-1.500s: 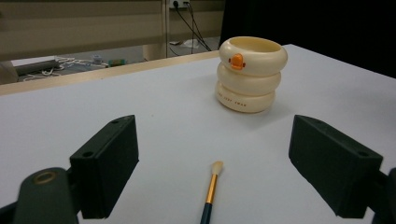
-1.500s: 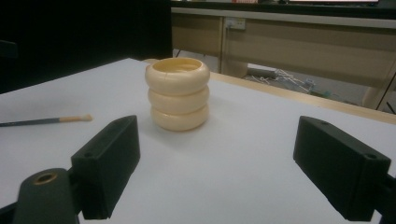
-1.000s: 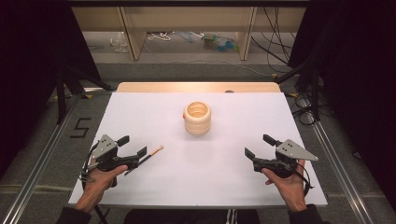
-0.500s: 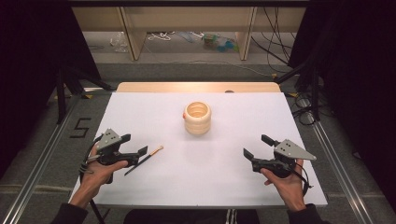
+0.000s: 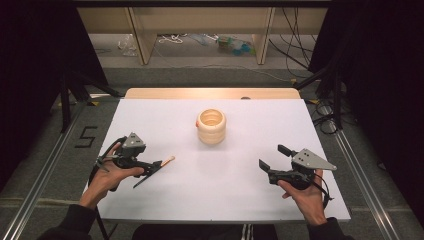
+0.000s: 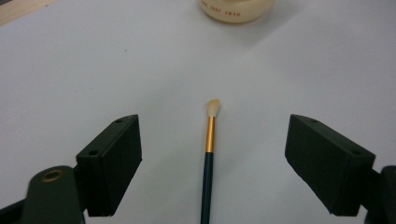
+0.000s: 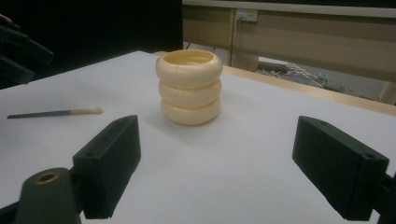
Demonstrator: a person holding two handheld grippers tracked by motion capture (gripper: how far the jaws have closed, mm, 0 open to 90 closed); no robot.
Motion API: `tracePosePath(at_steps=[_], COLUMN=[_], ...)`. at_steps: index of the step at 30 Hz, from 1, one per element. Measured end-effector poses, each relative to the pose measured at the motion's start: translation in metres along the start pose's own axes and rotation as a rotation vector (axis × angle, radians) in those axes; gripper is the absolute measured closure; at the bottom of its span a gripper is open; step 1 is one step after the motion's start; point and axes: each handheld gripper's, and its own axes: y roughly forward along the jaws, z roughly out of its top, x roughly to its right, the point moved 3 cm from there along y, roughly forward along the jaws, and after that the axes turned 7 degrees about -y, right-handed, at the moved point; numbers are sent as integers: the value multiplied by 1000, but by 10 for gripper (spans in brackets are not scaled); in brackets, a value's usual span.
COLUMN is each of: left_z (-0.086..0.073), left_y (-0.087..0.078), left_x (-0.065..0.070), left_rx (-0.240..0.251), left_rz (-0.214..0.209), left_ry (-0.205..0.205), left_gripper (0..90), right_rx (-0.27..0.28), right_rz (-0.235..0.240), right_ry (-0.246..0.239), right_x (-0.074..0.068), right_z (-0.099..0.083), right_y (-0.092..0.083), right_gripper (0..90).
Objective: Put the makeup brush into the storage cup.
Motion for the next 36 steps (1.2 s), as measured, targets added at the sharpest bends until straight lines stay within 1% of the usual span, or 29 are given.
tracePosePath(at_steps=[1, 2, 3, 5, 6, 7, 8, 9, 10, 11, 12, 13, 14, 16, 17, 18, 20, 21, 22, 23, 24, 26, 27, 30, 32, 33, 34, 36], left_z=[1, 2, 2, 3, 4, 5, 6, 7, 7, 8, 8, 10, 10, 11, 11, 11, 11, 11, 11, 12, 12, 12, 12, 11, 10, 9, 9, 9], left_y=[4, 6, 10, 13, 15, 17, 20, 20, 23, 25, 25, 27, 27, 33, 35, 37, 40, 41, 41, 41, 41, 42, 43, 44, 45, 47, 48, 48], left_x=[2, 1, 3, 3, 4, 5, 7, 5, 7, 7, 7, 6, 6, 6, 6, 6, 7, 6, 6, 5, 5, 5, 5, 4, 4, 2, 2, -1], left_rx=[-10, -33, -43, -123, -135, -145, -135, -172, -168, -185, -185, -234, -234, -264, -280, -291, -306, -322, -322, -347, -358, -360, -374, -386, -384, -390, -394, -403], left_rz=[3, 11, -2, -22, -20, -21, -15, -20, -24, -18, -18, -15, -15, -31, -36, -35, -24, -24, -24, -22, -21, -21, -18, -13, -18, -21, -18, -12], left_ry=[6, 26, -6, 42, 57, 50, 37, 77, 56, 65, 65, 73, 73, 68, 76, 81, 79, 92, 92, 109, 115, 114, 112, 107, 106, 108, 96, 112], left_gripper=[183, 183, 185, 200, 202, 202, 202, 206, 211, 212, 219, 228, 228, 236, 250, 252, 257, 263, 267, 269, 270, 275, 280, 290, 293, 299, 301, 309], right_rx=[-1, -2, 1, 5, -6, -4, -4, -5, -1, -1, -1, -1, -1, -4, -5, -15, -12, -13, -13, -13, -11, -13, -13, -15, -15, -16, -20, -18], right_rz=[-1, 0, 3, 1, 2, 2, 2, 3, 1, 1, 1, 1, 1, 3, 3, 5, 3, 3, 3, 4, 6, 5, 3, 5, 5, 5, 9, 10], right_ry=[0, -1, -2, 1, -4, -4, -5, -5, -4, -5, -5, -6, -6, -5, -6, -8, -8, -8, -8, -9, -8, -9, -9, -10, -11, -10, -10, -11], right_x=[0, 0, 0, 0, 0, 0, 0, 0, 0, 0, 0, -1, -1, -1, -1, -1, -1, -1, -1, -1, -1, -1, -1, -1, -1, -1, -1, -1], right_z=[0, 0, 0, 0, 0, 0, 0, 0, 0, 0, 0, 0, 0, 0, 0, 0, -1, -1, -1, -1, 0, -1, -1, 0, 0, -1, -1, -1], right_y=[0, 0, 0, 1, 0, 0, 0, 0, 0, 1, 1, 1, 1, 0, 0, 0, 1, 0, 0, 0, 0, 0, 0, 0, 0, 1, 0, 1], right_gripper=[162, 163, 163, 163, 163, 164, 164, 164, 164, 164, 164, 164, 164, 164, 165, 166, 166, 166, 166, 166, 166, 166, 166, 167, 167, 167, 167, 168])
